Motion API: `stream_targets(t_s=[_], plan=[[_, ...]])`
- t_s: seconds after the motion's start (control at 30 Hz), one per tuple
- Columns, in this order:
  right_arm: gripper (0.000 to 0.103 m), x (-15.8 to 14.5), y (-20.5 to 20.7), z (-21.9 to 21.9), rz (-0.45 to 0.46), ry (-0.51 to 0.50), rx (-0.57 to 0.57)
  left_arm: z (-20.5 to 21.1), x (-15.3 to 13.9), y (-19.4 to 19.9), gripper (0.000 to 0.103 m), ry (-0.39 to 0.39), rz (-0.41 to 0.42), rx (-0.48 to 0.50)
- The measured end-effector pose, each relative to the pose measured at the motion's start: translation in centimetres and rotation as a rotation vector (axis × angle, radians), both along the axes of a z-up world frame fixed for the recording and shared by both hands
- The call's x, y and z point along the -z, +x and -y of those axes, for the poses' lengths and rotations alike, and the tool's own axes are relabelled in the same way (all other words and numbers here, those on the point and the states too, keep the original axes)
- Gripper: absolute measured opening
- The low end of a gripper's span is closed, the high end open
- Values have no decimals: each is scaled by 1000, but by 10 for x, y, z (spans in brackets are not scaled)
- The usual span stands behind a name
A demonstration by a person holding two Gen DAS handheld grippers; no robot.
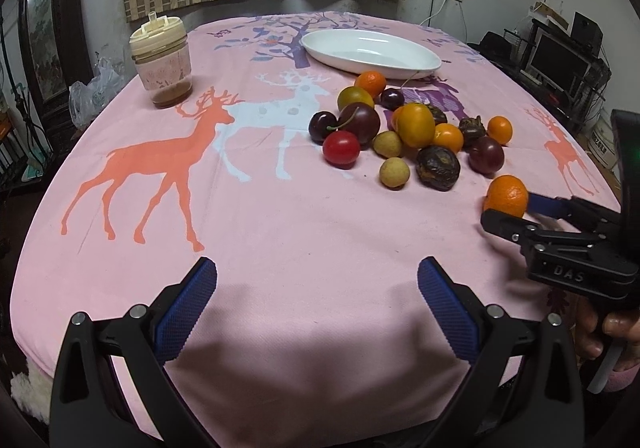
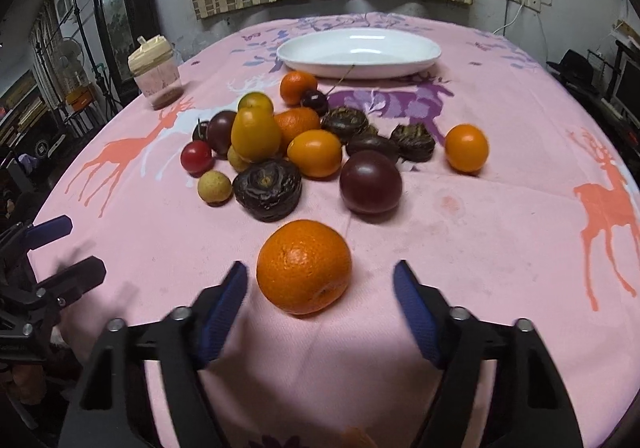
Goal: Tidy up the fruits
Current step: 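Grasp the large orange with the right tool while the left tool grasps a red tomato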
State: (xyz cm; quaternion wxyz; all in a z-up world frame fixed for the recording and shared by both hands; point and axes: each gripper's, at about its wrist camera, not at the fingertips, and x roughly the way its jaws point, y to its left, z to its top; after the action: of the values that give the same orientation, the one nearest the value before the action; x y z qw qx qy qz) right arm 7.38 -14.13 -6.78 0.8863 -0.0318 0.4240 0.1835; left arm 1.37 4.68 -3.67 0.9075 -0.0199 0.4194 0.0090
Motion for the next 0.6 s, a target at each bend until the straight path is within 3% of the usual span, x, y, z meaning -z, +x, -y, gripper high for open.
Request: stream_targets(t_s=[0.03, 0.23, 0.3, 0.4, 0.6], plan=[[43, 0, -1, 0, 23, -4, -3, -2, 2, 2, 98, -4, -2, -1], [43, -2, -3, 16, 59, 144, -23, -7, 5, 26, 96, -43, 5, 56], [43, -4, -1, 21, 67, 174, -16, -9, 3, 41, 66, -69, 8, 89], [43, 0, 6, 28, 20, 245, -32, -12, 5, 73, 42, -123, -37, 118], [44, 4, 12, 30, -36, 294, -56, -1, 7, 106, 42, -111, -52, 139]])
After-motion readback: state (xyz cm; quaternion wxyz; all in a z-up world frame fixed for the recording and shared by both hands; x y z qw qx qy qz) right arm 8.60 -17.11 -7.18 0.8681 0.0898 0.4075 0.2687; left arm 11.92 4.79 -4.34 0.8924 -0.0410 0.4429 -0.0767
